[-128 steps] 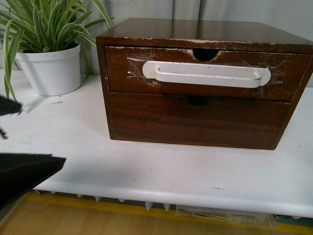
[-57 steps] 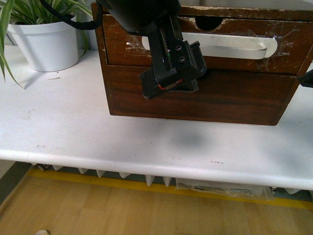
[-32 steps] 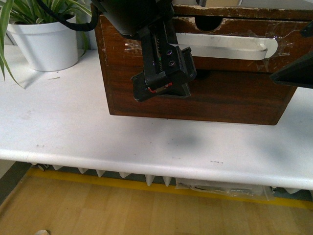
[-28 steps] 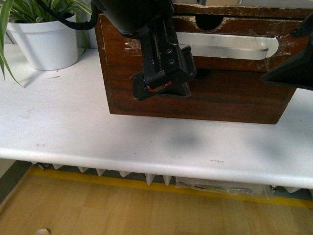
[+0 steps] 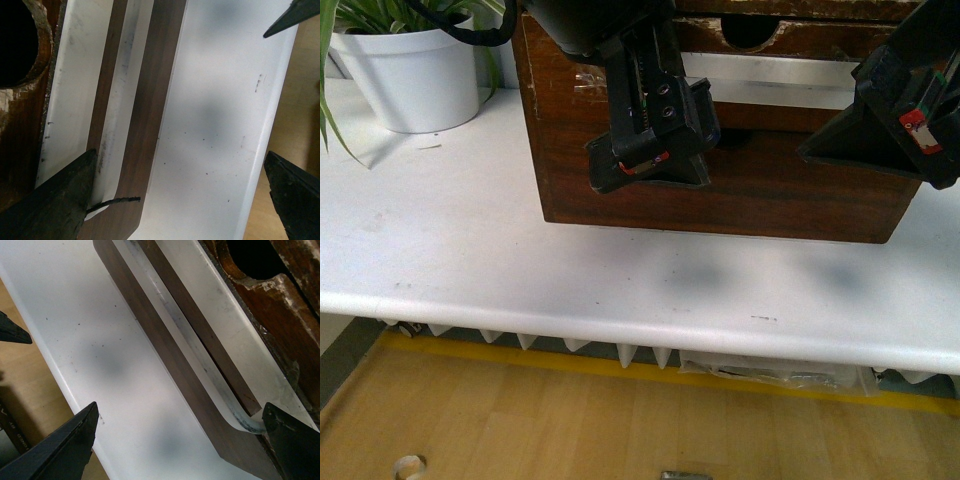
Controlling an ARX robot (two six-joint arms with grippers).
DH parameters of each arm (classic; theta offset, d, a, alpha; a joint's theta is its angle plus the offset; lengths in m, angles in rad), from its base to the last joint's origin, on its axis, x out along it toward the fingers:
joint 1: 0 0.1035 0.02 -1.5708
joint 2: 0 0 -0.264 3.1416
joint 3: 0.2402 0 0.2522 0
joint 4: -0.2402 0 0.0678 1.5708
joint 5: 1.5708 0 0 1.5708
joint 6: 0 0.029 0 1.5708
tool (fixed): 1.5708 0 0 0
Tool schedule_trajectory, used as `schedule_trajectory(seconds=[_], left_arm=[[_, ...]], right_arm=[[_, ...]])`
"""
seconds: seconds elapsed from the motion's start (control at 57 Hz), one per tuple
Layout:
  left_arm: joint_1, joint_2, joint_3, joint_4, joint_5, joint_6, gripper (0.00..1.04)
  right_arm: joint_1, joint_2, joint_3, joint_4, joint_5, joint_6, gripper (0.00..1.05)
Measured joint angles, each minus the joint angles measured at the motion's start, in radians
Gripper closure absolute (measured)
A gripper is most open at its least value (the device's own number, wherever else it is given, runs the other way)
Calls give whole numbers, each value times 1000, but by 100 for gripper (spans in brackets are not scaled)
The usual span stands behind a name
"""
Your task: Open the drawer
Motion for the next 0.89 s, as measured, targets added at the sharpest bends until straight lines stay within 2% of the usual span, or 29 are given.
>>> schedule_trajectory(seconds=[0.333,0.895], left_arm=[[0,-3,4,-33,0,26,6],[-13,-77,-30,-193,19,130,6]], right_arm=[[6,33,24,-15,-42,9,9],[47,8,32,-206,-150,-81,9]])
